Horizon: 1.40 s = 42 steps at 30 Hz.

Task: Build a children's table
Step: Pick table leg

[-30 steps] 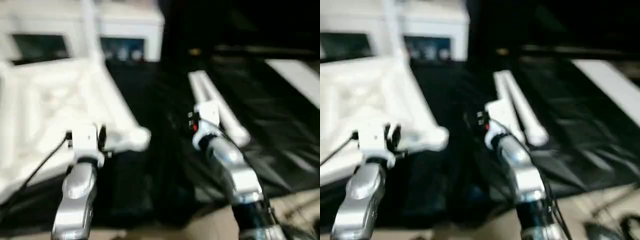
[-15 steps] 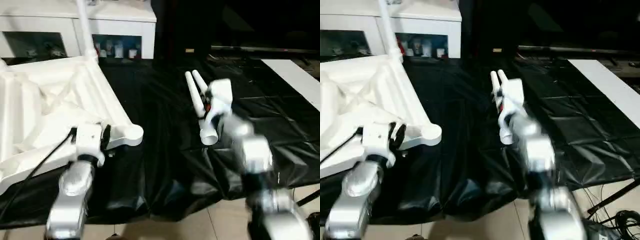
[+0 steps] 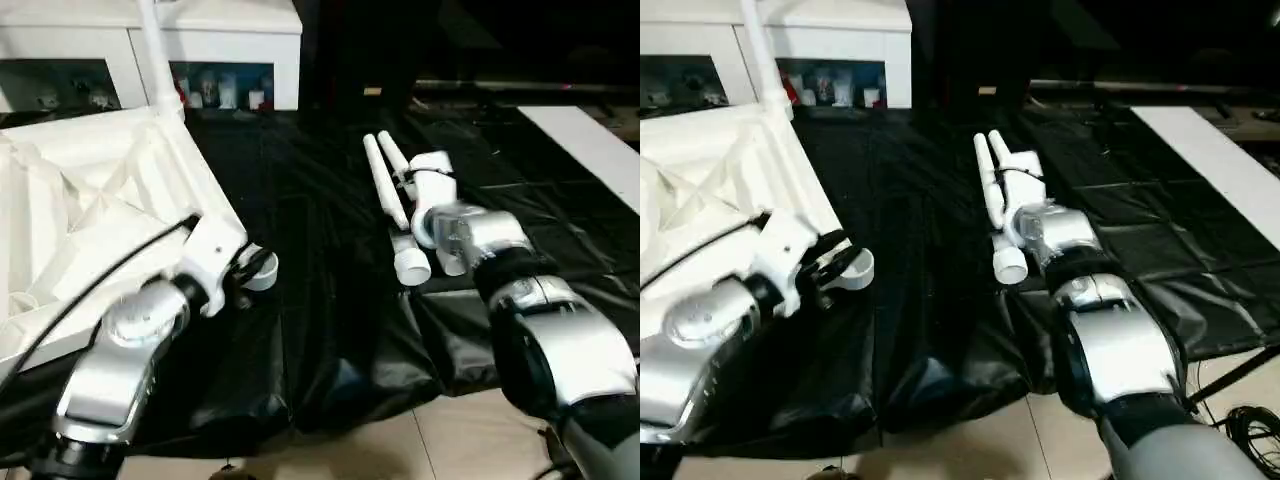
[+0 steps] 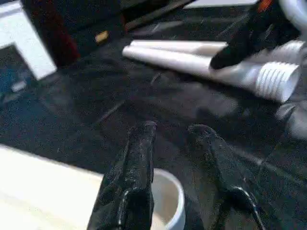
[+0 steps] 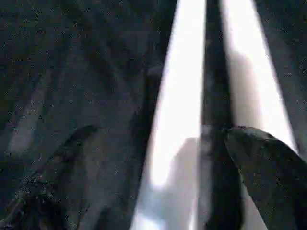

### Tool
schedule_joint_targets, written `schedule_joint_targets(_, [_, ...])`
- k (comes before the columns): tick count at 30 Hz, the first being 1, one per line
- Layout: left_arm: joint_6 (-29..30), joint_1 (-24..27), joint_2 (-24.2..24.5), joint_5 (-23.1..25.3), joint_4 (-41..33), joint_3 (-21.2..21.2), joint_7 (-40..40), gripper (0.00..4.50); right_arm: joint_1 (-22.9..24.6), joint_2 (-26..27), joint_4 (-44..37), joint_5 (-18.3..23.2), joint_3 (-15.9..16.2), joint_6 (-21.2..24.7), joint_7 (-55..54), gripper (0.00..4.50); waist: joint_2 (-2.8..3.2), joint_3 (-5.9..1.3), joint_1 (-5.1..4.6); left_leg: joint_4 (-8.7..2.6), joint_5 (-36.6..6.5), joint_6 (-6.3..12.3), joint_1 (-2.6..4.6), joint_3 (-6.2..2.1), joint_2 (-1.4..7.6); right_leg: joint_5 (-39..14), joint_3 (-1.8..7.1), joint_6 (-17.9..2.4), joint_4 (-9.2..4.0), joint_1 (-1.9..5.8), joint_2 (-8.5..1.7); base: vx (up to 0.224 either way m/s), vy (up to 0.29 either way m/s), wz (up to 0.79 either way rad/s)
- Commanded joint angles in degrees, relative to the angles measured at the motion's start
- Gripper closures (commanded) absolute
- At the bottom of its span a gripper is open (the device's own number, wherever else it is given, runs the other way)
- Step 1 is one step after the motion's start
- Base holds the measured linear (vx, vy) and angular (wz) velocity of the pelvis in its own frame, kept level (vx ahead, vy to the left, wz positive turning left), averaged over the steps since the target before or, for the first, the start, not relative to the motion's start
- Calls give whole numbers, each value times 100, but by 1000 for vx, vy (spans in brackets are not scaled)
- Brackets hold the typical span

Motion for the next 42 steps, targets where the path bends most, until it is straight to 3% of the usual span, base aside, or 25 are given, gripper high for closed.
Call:
schedule_joint_targets(1, [168,-82,49,-115,-186,-62,-133,317,-140,-48,263,47,-178,55,-76,8,114,-414,32,-337,-682,-47,150,40,150,601,195,-1410,-300,297,-352,0,0,0])
schedule_joint_targets(9, [569,-115,225,-362,-499,-126,-455,317,-199,-56,767,131,-440,83,-545,8,124,-377,46,-376,-1290,-345,182,47,163,-305,207,-1205,-362,249,-361,0,0,0])
schedule_joint_targets(10, [607,-127,240,-386,-525,-121,-456,317,-201,-61,793,144,-472,87,-557,23,88,-380,51,-377,-1270,-339,180,49,164,-319,203,-1189,-359,249,-358,0,0,0])
schedule_joint_targets(11, [631,-128,253,-405,-551,-110,-458,317,-199,-62,807,144,-483,87,-558,33,96,-379,49,-377,-1259,-336,178,50,162,-323,204,-1176,-360,246,-358,0,0,0])
schedule_joint_targets(12, [663,-136,262,-429,-579,-91,-463,317,-200,-66,829,130,-499,86,-576,42,5,-374,44,-380,-1236,-302,166,61,166,-385,204,-1149,-366,253,-361,0,0,0])
schedule_joint_targets(14, [711,-130,271,-480,-632,-74,-501,317,-188,-71,858,100,-489,92,-521,47,-11,-376,54,-378,-1143,-274,163,65,171,-415,203,-1117,-362,248,-369,0,0,0])
schedule_joint_targets(16, [705,-98,295,-492,-659,-87,-542,317,-159,-64,885,87,-476,77,-468,81,14,-377,72,-374,-1068,-269,163,71,171,-377,202,-1091,-358,239,-369,0,0,0])
schedule_joint_targets(17, [727,-59,305,-486,-668,-97,-543,317,-133,-57,894,91,-479,80,-438,81,95,-378,64,-370,-1098,-306,170,77,167,-274,202,-1083,-365,223,-348,0,0,0])
schedule_joint_targets(19, [798,-17,322,-463,-701,-131,-542,317,-96,-51,913,135,-544,100,-420,93,42,-387,78,-369,-1083,-311,166,87,172,-200,201,-1080,-344,238,-348,0,0,0])
schedule_joint_targets(20, [849,-28,339,-484,-730,-160,-567,317,-85,-50,922,152,-593,120,-386,109,46,-387,84,-366,-1069,-305,170,94,174,-188,205,-1079,-340,238,-349,0,0,0])
schedule_joint_targets(21, [856,-75,365,-499,-729,-180,-601,317,-91,-52,929,123,-581,128,-335,120,-8,-387,85,-364,-1023,-279,167,110,177,-192,205,-1075,-347,239,-347,0,0,0])
schedule_joint_targets(22, [865,-110,390,-518,-731,-194,-618,317,-97,-52,933,90,-572,132,-296,126,25,-389,110,-358,-997,-267,178,117,178,-211,206,-1072,-340,228,-350,0,0,0])
schedule_joint_targets(23, [859,-152,405,-527,-687,-196,-629,317,-102,-49,937,57,-552,131,-255,131,-8,-384,109,-360,-992,-260,173,125,182,-224,207,-1066,-348,229,-349,0,0,0])
schedule_joint_targets(29, [873,-233,485,-530,-589,-272,-715,317,-49,-19,970,69,-603,162,-251,185,28,-383,135,-366,-1008,-328,179,118,182,-284,206,-1030,-342,224,-353,0,0,0])
schedule_joint_targets(30, [877,-225,473,-544,-588,-282,-724,317,-33,-19,974,76,-625,168,-259,207,-6,-382,132,-366,-996,-332,178,126,184,-277,207,-1030,-349,225,-353,0,0,0])
schedule_joint_targets(31, [881,-220,464,-551,-587,-289,-728,317,-22,-18,975,78,-639,172,-260,213,11,-385,137,-365,-996,-339,178,123,183,-283,206,-1030,-340,225,-355,0,0,0])
schedule_joint_targets(32, [903,-189,472,-533,-613,-309,-721,317,13,-17,977,42,-647,198,-251,213,-101,-384,116,-364,-976,-308,171,140,187,-304,206,-1016,-355,229,-348,0,0,0])
schedule_joint_targets(33, [918,-190,467,-528,-603,-313,-711,317,25,-16,977,27,-643,203,-242,218,-129,-380,129,-367,-941,-286,167,142,187,-388,204,-988,-353,233,-361,0,0,0])
schedule_joint_targets(35, [914,-170,411,-569,-585,-298,-683,317,61,-17,979,24,-655,195,-246,239,-49,-379,138,-369,-953,-332,188,134,202,-441,204,-961,-352,208,-375,0,0,0])
schedule_joint_targets(36, [966,-160,386,-578,-590,-291,-638,317,79,-18,979,11,-644,204,-245,248,-69,-379,123,-375,-986,-378,183,134,201,-393,197,-945,-348,211,-353,0,0,0])
schedule_joint_targets(37, [1008,-139,356,-617,-592,-292,-608,317,103,-24,975,19,-655,212,-252,252,16,-382,133,-374,-1041,-436,198,119,197,-349,197,-947,-332,200,-352,0,0,0])
schedule_joint_targets(39, [1041,-125,336,-641,-592,-298,-586,317,120,-31,971,28,-667,219,-258,257,-54,-380,120,-378,-1160,-465,198,126,194,-367,196,-954,-348,207,-339,0,0,0])
schedule_joint_targets(41, [1045,-128,330,-589,-596,-313,-539,317,136,-61,955,37,-705,203,-276,259,-6,-381,123,-378,-1200,-482,201,118,192,-362,198,-952,-351,203,-341,0,0,0])
schedule_joint_targets(42, [1045,-128,330,-589,-596,-313,-539,317,136,-61,955,37,-705,203,-276,260,-34,-385,122,-376,-1204,-479,196,119,191,-339,198,-956,-352,213,-338,0,0,0])
